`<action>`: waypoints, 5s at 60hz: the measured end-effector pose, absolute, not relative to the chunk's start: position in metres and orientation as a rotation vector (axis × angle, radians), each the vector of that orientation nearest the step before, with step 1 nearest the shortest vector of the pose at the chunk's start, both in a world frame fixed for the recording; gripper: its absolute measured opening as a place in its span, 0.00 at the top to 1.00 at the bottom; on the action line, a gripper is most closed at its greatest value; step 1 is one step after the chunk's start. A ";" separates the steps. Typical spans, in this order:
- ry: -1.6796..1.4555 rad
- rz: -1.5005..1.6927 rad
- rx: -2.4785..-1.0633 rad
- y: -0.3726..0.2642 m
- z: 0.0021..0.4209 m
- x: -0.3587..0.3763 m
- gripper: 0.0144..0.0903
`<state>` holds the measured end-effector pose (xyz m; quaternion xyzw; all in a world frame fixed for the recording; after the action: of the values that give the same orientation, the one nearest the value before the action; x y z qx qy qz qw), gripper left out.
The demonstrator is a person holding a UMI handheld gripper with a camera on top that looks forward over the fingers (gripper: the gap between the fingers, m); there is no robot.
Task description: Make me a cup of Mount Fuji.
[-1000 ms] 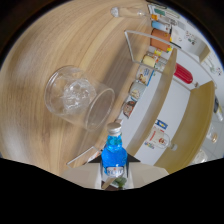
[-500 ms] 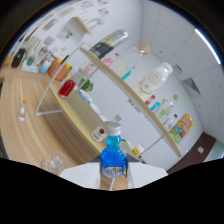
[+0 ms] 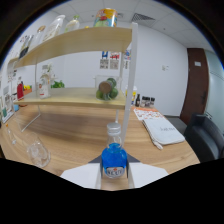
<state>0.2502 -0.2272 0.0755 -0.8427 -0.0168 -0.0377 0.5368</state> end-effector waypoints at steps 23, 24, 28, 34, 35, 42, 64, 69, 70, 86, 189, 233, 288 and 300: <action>-0.014 0.017 -2.202 -0.231 0.013 0.269 0.71; -0.010 0.026 -2.208 -0.231 0.012 0.268 0.71; 0.012 0.037 -2.219 -0.232 0.010 0.270 0.71; 0.014 0.029 -2.219 -0.233 0.010 0.272 0.71; 0.013 0.029 -2.219 -0.234 0.010 0.272 0.70; 0.024 0.020 -2.232 -0.240 0.008 0.273 0.70; 0.155 -0.134 -2.170 -0.277 0.074 0.267 0.06; 0.160 -0.149 -2.144 -0.286 0.102 0.241 0.07; 0.159 -0.146 -2.139 -0.287 0.107 0.234 0.07; 0.101 -0.035 -2.144 -0.282 0.120 0.101 0.06; 0.040 -0.013 -1.700 -0.177 0.401 -0.075 0.66; 0.425 0.449 -1.888 -0.222 0.129 -0.083 0.66; 1.458 1.623 -1.196 -0.201 0.147 -0.067 0.66; 1.138 1.290 -1.488 -0.210 0.162 -0.072 0.66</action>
<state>-0.0717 -0.2099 0.1624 -0.5938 0.4539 0.5146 0.4202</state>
